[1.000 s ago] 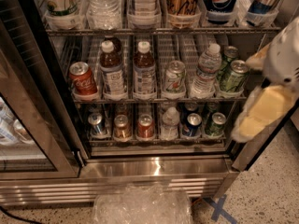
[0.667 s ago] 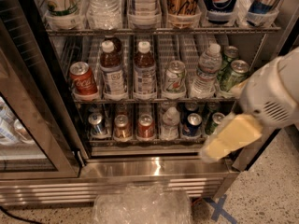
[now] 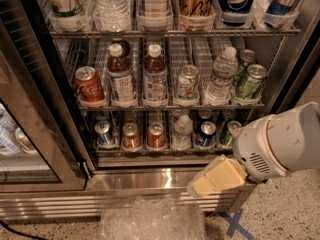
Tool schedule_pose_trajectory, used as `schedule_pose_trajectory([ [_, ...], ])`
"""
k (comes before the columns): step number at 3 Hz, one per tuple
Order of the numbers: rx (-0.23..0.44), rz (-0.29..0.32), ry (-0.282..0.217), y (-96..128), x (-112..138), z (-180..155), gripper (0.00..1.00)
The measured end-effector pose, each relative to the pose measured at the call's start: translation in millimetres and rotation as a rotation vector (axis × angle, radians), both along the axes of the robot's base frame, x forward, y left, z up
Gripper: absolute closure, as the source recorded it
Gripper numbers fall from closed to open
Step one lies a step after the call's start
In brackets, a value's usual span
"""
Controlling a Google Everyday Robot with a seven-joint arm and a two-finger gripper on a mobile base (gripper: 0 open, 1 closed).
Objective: Pick pepsi can from bottom shelf of fridge
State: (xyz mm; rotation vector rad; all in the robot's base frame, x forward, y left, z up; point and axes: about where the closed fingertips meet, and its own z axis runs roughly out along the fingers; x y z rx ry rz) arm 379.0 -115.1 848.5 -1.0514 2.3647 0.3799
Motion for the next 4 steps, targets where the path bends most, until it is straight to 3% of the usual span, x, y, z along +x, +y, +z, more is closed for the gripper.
schedule_pose_trajectory([
  [1, 0.0, 0.0, 0.0, 0.1, 0.0, -0.1, 0.0],
  [2, 0.056, -0.03, 0.001, 14.2, -0.1, -20.8, 0.0],
  [3, 0.191, -0.136, 0.073, 45.1, -17.6, -76.4, 0.0],
  [4, 0.281, -0.256, 0.154, 75.5, -35.4, -130.8, 0.0],
])
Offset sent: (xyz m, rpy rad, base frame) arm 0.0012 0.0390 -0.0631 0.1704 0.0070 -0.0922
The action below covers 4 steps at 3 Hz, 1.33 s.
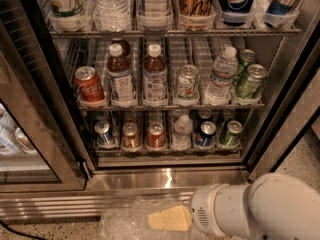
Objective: Pick pepsi can from bottom shelf of fridge
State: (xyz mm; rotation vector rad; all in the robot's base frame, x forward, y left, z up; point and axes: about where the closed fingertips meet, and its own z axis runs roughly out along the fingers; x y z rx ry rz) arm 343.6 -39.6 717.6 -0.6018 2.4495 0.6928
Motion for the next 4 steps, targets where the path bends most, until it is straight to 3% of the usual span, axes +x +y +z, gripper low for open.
schedule_pose_trajectory([
  [1, -0.001, -0.142, 0.022, 4.6, 3.2, -27.6, 0.0],
  [2, 0.011, -0.23, -0.005, -3.3, 18.6, -23.8, 0.0],
  [3, 0.011, -0.23, -0.005, -3.3, 18.7, -23.9, 0.0],
  [4, 0.062, -0.251, -0.007, -1.4, 36.9, -38.8, 0.0],
])
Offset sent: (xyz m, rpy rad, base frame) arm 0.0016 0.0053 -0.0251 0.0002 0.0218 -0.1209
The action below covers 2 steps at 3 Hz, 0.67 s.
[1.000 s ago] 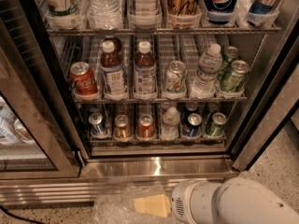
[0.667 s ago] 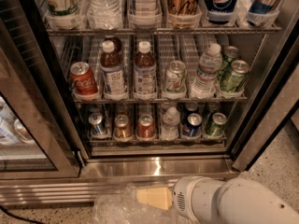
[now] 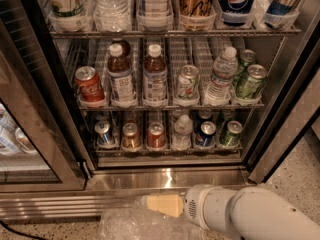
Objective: Pick pepsi can from bottom shelf of fridge
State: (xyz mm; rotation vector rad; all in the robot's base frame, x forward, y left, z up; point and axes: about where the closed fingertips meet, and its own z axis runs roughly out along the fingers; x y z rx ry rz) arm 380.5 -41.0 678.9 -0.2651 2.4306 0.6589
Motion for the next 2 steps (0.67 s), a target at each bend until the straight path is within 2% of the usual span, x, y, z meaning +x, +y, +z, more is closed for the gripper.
schedule_pose_trajectory([
  [1, 0.099, -0.105, -0.004, -2.7, 22.9, -32.6, 0.0],
  [2, 0.189, -0.209, 0.004, 6.5, 34.6, -65.9, 0.0],
])
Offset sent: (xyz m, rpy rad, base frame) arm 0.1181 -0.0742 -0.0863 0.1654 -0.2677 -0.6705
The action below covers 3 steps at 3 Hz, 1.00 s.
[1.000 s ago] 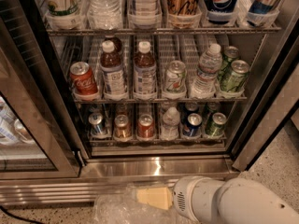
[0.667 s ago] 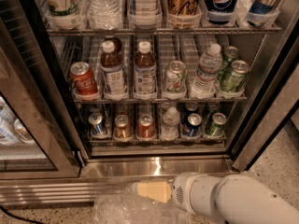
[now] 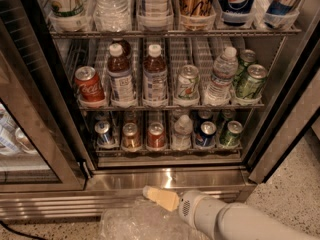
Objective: Pick pepsi can from bottom shelf of fridge
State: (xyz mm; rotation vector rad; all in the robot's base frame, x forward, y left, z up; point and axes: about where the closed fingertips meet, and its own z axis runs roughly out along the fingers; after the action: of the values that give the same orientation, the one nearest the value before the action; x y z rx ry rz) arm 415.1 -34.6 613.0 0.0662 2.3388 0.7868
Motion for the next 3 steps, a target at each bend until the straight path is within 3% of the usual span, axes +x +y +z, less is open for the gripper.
schedule_pose_trajectory([
  [2, 0.03, -0.143, 0.037, 40.4, 2.4, -36.4, 0.0],
  [3, -0.012, -0.197, 0.038, 56.7, -2.5, -42.7, 0.0],
])
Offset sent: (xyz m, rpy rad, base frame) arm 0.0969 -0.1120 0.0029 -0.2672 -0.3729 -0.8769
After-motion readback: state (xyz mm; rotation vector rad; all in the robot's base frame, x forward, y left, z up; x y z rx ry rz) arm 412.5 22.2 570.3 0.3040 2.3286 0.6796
